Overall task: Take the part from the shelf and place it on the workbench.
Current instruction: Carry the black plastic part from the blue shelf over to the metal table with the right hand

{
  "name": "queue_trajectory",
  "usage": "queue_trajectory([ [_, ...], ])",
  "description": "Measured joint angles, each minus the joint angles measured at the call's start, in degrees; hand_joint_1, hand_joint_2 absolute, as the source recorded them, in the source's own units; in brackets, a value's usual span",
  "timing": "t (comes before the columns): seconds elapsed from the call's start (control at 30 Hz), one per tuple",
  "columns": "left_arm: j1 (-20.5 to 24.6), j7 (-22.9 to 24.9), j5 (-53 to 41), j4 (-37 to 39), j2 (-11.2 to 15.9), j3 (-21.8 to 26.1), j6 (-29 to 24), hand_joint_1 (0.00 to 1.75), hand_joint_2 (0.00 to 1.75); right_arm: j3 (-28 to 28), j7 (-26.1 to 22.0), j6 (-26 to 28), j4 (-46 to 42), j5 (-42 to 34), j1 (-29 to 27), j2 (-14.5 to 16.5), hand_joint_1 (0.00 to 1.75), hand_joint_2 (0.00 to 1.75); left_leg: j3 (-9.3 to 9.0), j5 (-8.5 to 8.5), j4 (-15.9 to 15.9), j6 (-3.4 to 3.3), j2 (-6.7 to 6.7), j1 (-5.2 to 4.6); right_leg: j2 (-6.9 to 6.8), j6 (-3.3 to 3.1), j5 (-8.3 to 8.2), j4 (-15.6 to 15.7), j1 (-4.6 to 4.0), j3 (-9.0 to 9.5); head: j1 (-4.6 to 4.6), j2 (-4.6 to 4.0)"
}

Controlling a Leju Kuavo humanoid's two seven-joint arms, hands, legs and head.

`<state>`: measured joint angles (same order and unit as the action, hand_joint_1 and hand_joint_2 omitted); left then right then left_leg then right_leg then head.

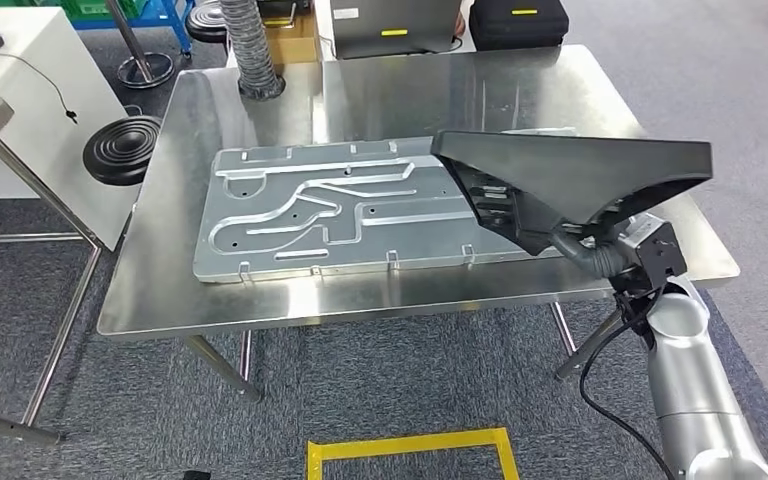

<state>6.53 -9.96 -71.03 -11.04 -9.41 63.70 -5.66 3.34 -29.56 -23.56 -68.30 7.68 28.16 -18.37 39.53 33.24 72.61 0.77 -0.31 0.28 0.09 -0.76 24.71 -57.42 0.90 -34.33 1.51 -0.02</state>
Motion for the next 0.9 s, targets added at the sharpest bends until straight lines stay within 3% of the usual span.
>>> queue_trajectory([
  [0.03,0.0,0.0,-0.1,0.0,0.0,0.0,0.0,0.00,1.75,-0.6,0.2,0.2,0.2,0.5,0.4,-0.4,1.24,1.75,1.19,-0.01,1.8,0.04,0.00,0.03,0.00,-0.01,0.12,0.0,-0.05,0.13,0.00,0.00],
  [0.07,0.0,0.0,-0.1,0.0,0.0,0.0,0.1,0.00,1.75,-1.2,0.4,0.4,0.3,1.0,0.6,-0.8,1.24,1.75,1.29,-1.21,1.3,-0.01,0.00,0.05,0.00,0.03,0.27,0.0,-0.11,0.33,0.00,0.00],
  [0.13,0.0,0.0,-0.3,0.0,0.0,0.0,0.2,0.00,1.75,-2.2,0.7,0.9,0.4,1.8,1.1,-1.5,1.24,1.75,-1.44,-5.77,-5.5,-0.44,0.00,0.03,0.01,0.26,0.69,-0.1,-0.18,0.93,0.00,0.00],
  [0.2,0.0,0.0,-0.4,0.0,0.1,-0.1,0.3,0.00,1.75,-3.1,1.0,1.6,0.6,2.5,1.8,-2.2,1.24,1.75,-4.50,-8.44,-12.3,-0.97,-0.02,-0.14,0.08,0.69,1.05,-0.3,-0.40,1.24,-0.01,0.00],
  [0.23,0.1,0.0,-0.4,0.0,0.1,-0.1,0.3,0.00,1.75,-3.5,1.2,1.8,0.7,2.8,2.2,-2.5,1.24,1.75,-5.16,-8.69,-13.8,-1.17,-0.04,-0.22,0.11,0.96,1.13,-0.3,-0.48,1.21,-0.01,0.00],
  [0.37,0.2,0.0,-0.6,0.0,0.1,-0.2,0.5,0.00,1.75,-4.6,1.6,2.2,1.0,3.5,3.3,-3.9,1.24,1.75,-5.57,-8.67,-15.0,-2.25,-0.13,-0.10,0.07,2.33,1.86,-1.2,-0.33,0.76,-0.02,0.01],
  [0.43,0.3,0.0,-0.7,0.0,0.0,-0.3,0.5,0.00,1.75,-5.0,1.7,2.3,1.3,3.6,3.7,-4.6,1.24,1.75,-5.78,-8.77,-15.3,-2.74,-0.13,0.06,0.01,2.91,4.54,-6.3,-0.12,-1.69,-0.02,0.01],
  [0.5,0.3,0.0,-0.7,0.0,0.0,-0.3,0.5,0.00,1.75,-5.2,1.7,2.4,1.7,3.7,3.9,-5.0,1.24,1.75,-5.81,-8.63,-15.2,-2.94,-0.13,0.03,0.00,3.36,7.43,-14.0,-0.05,-5.95,-0.02,0.01],
  [0.53,0.3,0.0,-0.8,0.0,0.0,-0.3,0.6,0.00,1.75,-5.3,1.7,2.4,1.9,3.8,3.9,-5.2,1.24,1.75,-5.86,-8.53,-15.2,-2.97,-0.13,0.02,0.00,3.49,7.67,-16.3,-0.03,-7.45,-0.02,0.01],
  [0.57,0.3,0.1,-0.8,0.0,0.0,-0.3,0.6,0.00,1.75,-5.5,1.7,2.4,2.1,3.8,3.9,-5.3,1.24,1.75,-5.95,-8.40,-15.1,-2.95,-0.14,0.01,-0.01,3.52,6.78,-16.5,-0.01,-7.93,-0.02,0.01],
  [0.6,0.3,0.1,-0.8,0.0,0.0,-0.3,0.5,0.00,1.75,-5.7,1.7,2.5,2.3,4.0,3.9,-5.4,1.24,1.75,-6.13,-8.22,-15.1,-2.89,-0.16,0.01,-0.02,3.46,4.90,-14.3,0.01,-7.17,-0.02,0.01],
  [0.67,0.3,0.1,-0.7,0.0,0.0,-0.3,0.5,0.00,1.75,-6.0,1.6,3.1,2.6,4.8,4.0,-5.8,1.24,1.75,-6.56,-7.77,-14.9,-2.63,-0.21,-0.09,-0.07,3.08,0.69,-6.4,-0.07,-3.69,-0.02,0.01],
  [0.7,0.3,0.1,-0.7,0.0,-0.1,-0.3,0.5,0.00,1.75,-6.2,1.6,3.6,2.7,5.5,4.1,-5.9,1.24,1.75,-6.64,-7.55,-14.8,-2.42,-0.24,-0.20,-0.07,2.75,-0.47,-3.3,-0.21,-2.27,-0.02,0.01],
  [0.73,0.3,0.1,-0.7,0.0,-0.1,-0.3,0.6,0.00,1.75,-6.4,1.6,4.2,2.9,6.3,4.2,-6.0,1.24,1.75,-6.65,-7.39,-14.7,-2.16,-0.24,-0.29,-0.05,2.40,-0.89,-1.4,-0.37,-1.48,-0.02,0.01],
  [0.83,0.2,0.1,-0.6,0.0,-0.1,-0.3,0.6,0.00,1.75,-7.3,1.6,6.2,3.2,8.7,4.2,-6.5,1.24,1.75,-6.65,-7.00,-14.7,-1.32,-0.15,-0.33,0.01,1.33,-0.62,-0.4,-0.46,-1.18,-0.02,0.01],
  [0.9,0.2,0.1,-0.6,0.0,-0.1,-0.3,0.6,0.00,1.75,-7.9,1.6,7.5,3.2,10.1,4.3,-6.9,1.24,1.75,-5.82,-5.52,-12.5,-0.73,-0.08,-0.30,-0.05,0.63,-0.55,-0.1,-0.17,-0.74,-0.01,0.00],
])
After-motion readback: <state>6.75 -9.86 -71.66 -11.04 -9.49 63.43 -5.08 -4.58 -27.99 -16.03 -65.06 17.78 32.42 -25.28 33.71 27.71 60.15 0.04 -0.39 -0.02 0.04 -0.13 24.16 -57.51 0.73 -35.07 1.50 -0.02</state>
